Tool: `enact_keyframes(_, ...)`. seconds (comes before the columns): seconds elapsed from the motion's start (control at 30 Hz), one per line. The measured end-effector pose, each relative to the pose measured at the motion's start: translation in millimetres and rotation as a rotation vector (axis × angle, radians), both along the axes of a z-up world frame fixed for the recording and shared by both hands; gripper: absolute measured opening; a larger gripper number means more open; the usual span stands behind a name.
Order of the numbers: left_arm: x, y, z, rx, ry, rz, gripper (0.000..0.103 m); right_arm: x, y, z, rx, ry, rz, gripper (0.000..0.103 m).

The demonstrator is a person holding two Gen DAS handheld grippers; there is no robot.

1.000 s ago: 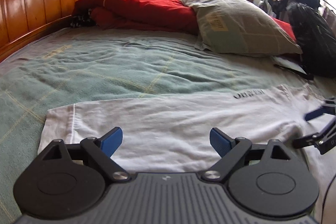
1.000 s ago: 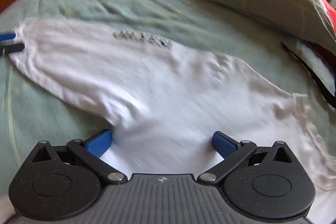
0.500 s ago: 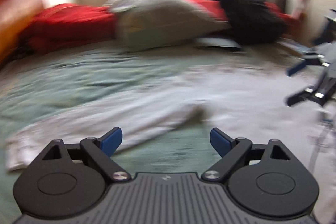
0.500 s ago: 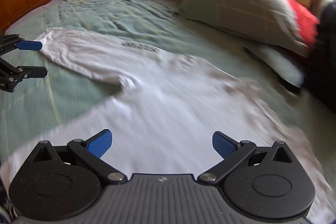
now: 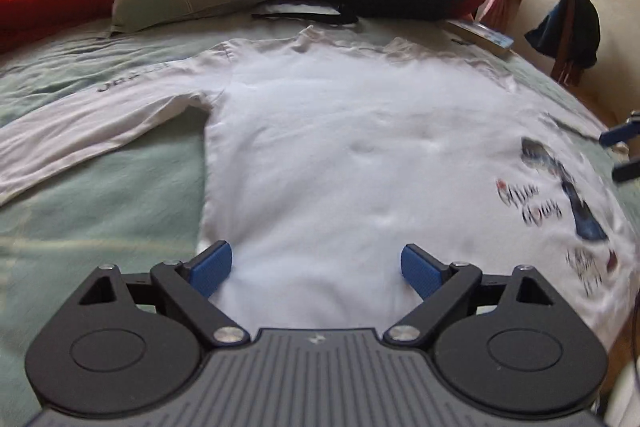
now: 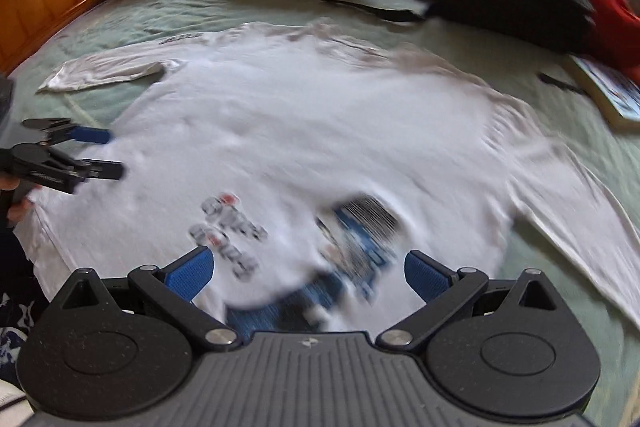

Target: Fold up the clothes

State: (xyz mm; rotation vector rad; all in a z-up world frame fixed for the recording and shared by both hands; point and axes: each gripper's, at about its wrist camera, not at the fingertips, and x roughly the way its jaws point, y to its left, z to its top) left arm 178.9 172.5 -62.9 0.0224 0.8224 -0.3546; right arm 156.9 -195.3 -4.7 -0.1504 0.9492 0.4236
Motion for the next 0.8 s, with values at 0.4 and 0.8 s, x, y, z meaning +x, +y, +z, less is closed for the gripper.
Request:
enact_keyframes(0.4,-85,-59,21,0.258,-0.173,-0.053,0.093,-50,5,-54,0.085,-0.138,-0.012,0.103)
enact_keyframes(0.8,-151,-38,0,0.21,-0.137,0.067,0.097,-87,12,-93,0.049,-0.295,-0.1,0.103)
